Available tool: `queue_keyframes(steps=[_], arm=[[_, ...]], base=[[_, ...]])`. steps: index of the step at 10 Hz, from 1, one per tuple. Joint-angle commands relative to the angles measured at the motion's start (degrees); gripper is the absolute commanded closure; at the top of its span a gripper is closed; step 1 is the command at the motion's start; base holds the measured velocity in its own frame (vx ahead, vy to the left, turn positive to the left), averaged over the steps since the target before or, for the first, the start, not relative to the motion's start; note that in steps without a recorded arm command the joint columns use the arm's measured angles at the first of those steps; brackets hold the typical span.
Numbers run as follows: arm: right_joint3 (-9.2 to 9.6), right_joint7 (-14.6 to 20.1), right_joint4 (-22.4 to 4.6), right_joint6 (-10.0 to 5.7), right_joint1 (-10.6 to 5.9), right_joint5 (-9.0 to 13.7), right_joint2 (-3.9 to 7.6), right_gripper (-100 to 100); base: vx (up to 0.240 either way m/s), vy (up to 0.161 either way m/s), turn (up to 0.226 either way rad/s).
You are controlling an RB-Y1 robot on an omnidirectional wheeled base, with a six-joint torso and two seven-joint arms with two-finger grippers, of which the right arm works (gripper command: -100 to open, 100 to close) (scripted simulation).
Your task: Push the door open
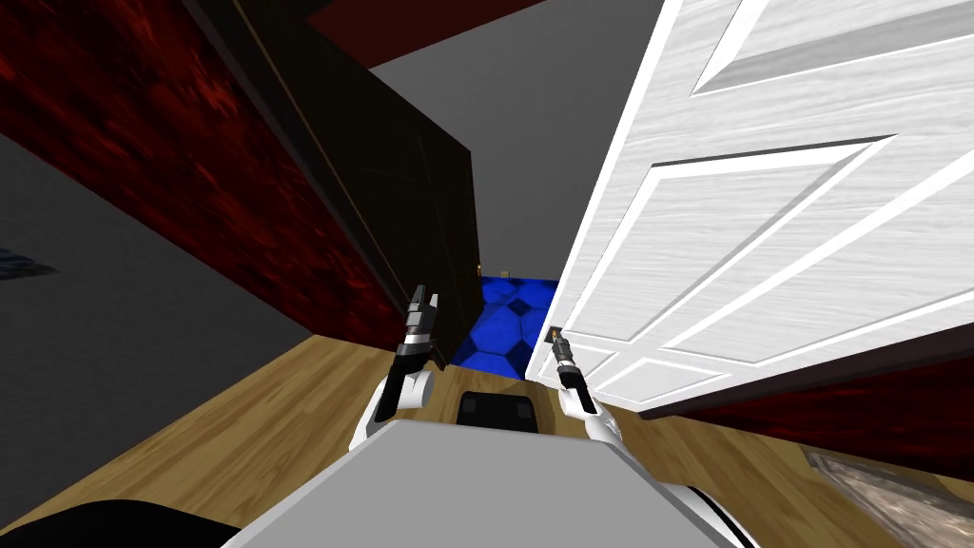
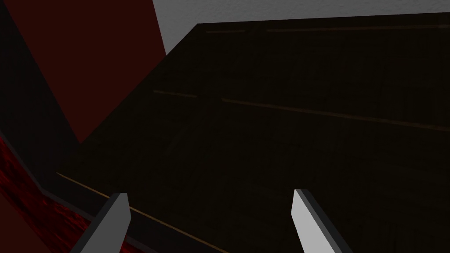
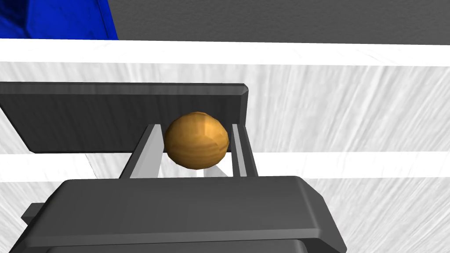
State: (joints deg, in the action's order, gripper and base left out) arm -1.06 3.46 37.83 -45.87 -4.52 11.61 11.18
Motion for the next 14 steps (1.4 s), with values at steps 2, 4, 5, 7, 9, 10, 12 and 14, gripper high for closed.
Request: queue_keyframes(steps=[2,4,5,7,9,10,12,14], arm=[[-1.54,-1.15,-0.91,-0.6,-1.09,0.68,-0.12,100],[-2.62,-2.13,-1.21,-0.64,-1.44,1.18,-0.57,100],[-3.22,-2.67,-1.38,-0.67,-1.63,1.46,-0.82,100],[-4.44,-3.79,-1.72,-0.72,-2.02,2.03,-1.33,100],[-5.73,-4.95,-2.08,-0.77,-2.43,2.63,-1.86,100],[-6.38,-5.54,-2.26,-0.8,-2.64,2.93,-2.13,100],[-7.68,-6.73,-2.62,-0.85,-3.06,3.54,-2.67,100],[-8.33,-7.31,-2.8,-0.88,-3.26,3.84,-2.94,100]], base=[[0.189,-0.003,-0.05],[0.188,0.01,-0.068],[0.191,-0.002,-0.057],[0.19,0.013,-0.078],[0.22,-0.004,-0.066],[0.205,-0.014,-0.069],[0.197,-0.001,-0.091],[0.168,0.015,-0.051]])
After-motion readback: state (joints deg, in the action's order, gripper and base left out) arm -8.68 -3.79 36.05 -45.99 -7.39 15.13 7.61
